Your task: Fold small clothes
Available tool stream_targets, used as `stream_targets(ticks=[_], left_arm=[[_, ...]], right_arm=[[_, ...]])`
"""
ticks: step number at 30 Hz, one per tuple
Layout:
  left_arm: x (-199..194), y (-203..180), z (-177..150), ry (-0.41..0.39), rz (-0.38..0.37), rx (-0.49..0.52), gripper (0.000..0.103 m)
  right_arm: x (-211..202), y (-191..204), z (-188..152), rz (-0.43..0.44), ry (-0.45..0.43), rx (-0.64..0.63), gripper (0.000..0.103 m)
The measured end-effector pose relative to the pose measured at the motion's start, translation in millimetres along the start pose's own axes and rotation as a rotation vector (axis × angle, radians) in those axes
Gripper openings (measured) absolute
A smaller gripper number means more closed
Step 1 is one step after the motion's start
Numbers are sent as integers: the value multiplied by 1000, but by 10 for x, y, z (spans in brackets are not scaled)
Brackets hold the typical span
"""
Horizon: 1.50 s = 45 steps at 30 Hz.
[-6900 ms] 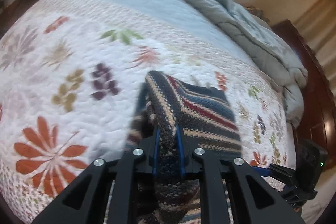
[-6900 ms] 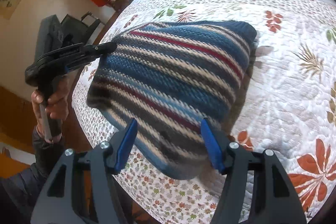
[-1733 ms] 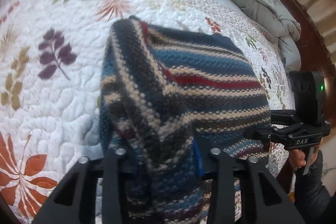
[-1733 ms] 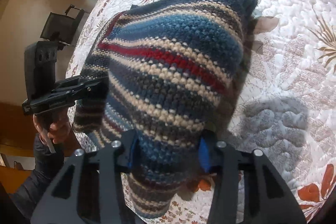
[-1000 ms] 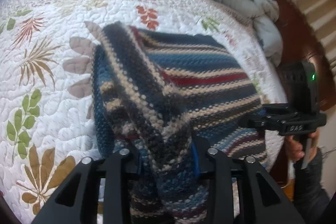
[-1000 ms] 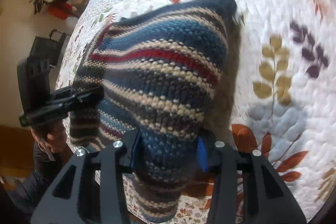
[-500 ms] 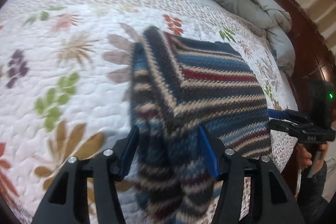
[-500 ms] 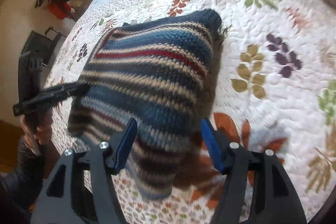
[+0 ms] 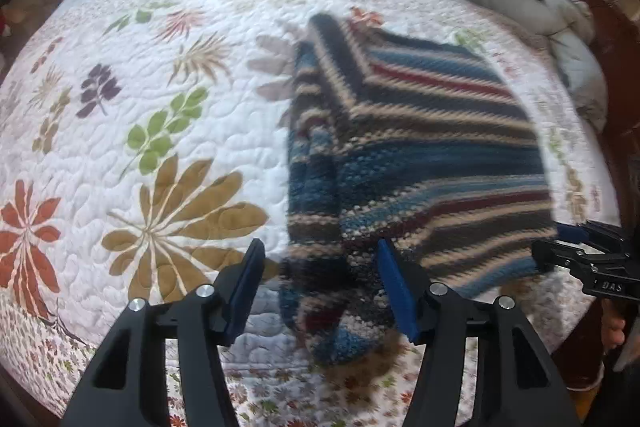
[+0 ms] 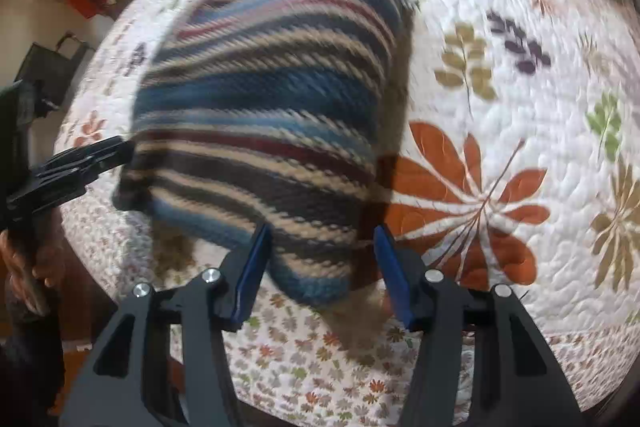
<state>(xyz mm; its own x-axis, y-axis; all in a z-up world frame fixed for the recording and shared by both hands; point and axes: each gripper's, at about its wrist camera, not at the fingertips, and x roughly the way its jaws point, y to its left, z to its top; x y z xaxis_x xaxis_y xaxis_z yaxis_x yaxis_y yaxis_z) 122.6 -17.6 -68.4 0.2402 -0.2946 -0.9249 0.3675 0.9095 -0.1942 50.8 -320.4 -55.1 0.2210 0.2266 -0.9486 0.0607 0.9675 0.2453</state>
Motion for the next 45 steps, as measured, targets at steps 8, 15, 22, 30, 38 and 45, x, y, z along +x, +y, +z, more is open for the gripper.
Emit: stream_targets(ticks=[8, 15, 22, 30, 38, 45], left_arm=[[-194, 21, -148, -35, 53, -59, 66], [-608, -131, -347, -76, 155, -79, 76], [-970, -350, -573, -148, 237, -30, 82], [-1272, -477, -762, -198, 251, -2, 85], [-1341, -569, -867, -207, 253, 18, 87], [-1308, -559, -887, -207, 264, 14, 87]], right_arm=[[-210, 50, -154, 27, -85, 80, 53], [-704, 391, -391, -55, -193, 41, 73], [-872, 566, -599, -119, -239, 31, 85], [-980, 643, -782, -123, -269, 83, 89], [-983, 772, -856, -128, -270, 88, 90], [-913, 825, -860, -166, -260, 85, 90]])
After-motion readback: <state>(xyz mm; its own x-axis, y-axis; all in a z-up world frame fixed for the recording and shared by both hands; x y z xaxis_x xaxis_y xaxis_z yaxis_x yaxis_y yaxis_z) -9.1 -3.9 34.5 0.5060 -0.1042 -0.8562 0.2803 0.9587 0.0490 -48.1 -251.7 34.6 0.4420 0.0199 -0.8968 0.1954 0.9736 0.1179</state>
